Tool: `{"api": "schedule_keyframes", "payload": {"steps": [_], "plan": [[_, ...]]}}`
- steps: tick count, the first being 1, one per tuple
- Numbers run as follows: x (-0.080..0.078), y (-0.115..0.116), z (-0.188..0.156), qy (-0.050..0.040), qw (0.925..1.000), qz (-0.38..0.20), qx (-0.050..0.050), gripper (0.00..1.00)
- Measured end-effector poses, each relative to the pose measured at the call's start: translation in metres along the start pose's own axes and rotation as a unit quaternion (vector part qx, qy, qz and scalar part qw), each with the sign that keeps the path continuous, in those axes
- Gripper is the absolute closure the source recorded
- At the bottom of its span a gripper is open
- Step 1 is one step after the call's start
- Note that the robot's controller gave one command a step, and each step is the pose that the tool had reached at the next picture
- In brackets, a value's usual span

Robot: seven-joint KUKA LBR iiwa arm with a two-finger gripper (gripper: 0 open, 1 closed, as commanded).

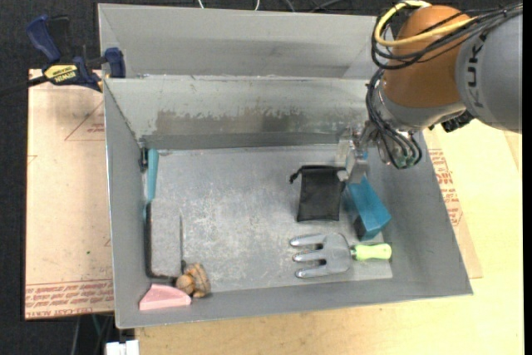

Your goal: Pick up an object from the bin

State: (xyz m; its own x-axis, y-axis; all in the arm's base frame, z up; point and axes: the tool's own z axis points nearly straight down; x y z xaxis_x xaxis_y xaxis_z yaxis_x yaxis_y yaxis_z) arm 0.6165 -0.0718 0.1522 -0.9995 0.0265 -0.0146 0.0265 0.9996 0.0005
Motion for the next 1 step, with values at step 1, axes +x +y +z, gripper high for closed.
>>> {"api": "schedule_keyframes", "payload": {"steps": [1], "plan": [[0.0096,0.0274,-0.0698,0.008,0.9999,-0.014,-0.001,1.0]]}}
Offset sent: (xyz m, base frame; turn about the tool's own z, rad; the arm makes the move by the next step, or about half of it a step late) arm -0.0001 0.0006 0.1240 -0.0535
